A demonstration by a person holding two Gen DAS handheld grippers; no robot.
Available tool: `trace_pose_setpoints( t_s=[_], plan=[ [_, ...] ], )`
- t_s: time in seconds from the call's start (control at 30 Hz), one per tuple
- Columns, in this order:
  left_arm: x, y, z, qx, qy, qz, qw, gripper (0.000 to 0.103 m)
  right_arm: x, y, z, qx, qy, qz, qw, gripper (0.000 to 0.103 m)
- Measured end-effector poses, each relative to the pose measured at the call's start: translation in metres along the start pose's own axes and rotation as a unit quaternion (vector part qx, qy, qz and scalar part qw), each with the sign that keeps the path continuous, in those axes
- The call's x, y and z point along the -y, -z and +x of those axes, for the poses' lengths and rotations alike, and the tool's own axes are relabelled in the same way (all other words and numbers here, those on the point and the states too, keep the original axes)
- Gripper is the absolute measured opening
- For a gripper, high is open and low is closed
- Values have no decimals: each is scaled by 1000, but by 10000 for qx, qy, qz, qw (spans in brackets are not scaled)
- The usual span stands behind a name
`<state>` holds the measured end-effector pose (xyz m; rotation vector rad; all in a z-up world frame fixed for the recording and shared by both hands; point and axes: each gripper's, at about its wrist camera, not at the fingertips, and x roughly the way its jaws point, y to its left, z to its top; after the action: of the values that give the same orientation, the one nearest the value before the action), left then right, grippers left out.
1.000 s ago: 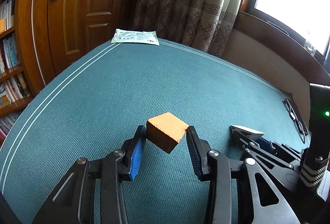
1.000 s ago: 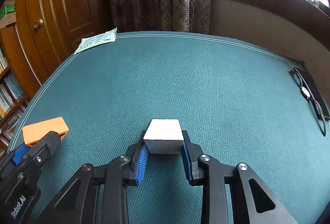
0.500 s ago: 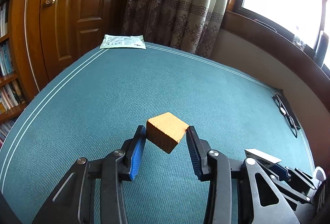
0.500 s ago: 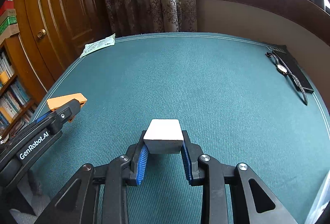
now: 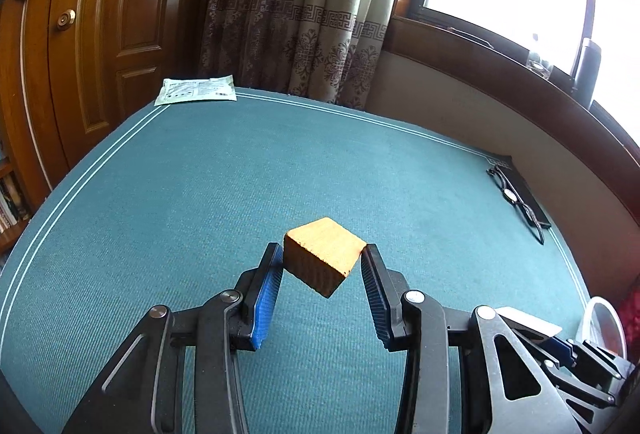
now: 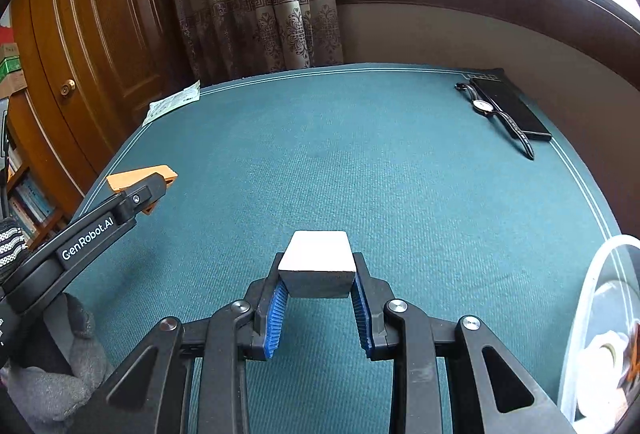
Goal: Organize rigid objects
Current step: 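Carry the white wedge over the clear bowl with the right tool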
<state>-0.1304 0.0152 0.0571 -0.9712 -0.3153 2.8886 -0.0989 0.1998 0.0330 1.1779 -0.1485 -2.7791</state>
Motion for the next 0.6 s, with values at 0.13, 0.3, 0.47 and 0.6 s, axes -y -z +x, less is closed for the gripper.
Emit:
trace_pose_setpoints(
  t_s=[0.13, 0.3, 0.47, 0.6],
  plan=[
    [16, 5, -5, -10, 177, 196, 9996, 42, 15, 5, -13, 48, 141, 148, 9998, 31],
    [37, 12, -12, -35, 398, 451, 9982, 42, 32, 13, -26, 85, 310, 314, 9990, 31],
    [51, 19, -15, -89, 572, 633, 9963, 42, 49, 24, -39, 78, 488, 439, 9978, 31],
    [61, 25, -17, -118, 662, 770, 9948, 42, 64, 31, -51, 104, 650, 572, 9962, 31]
  ],
)
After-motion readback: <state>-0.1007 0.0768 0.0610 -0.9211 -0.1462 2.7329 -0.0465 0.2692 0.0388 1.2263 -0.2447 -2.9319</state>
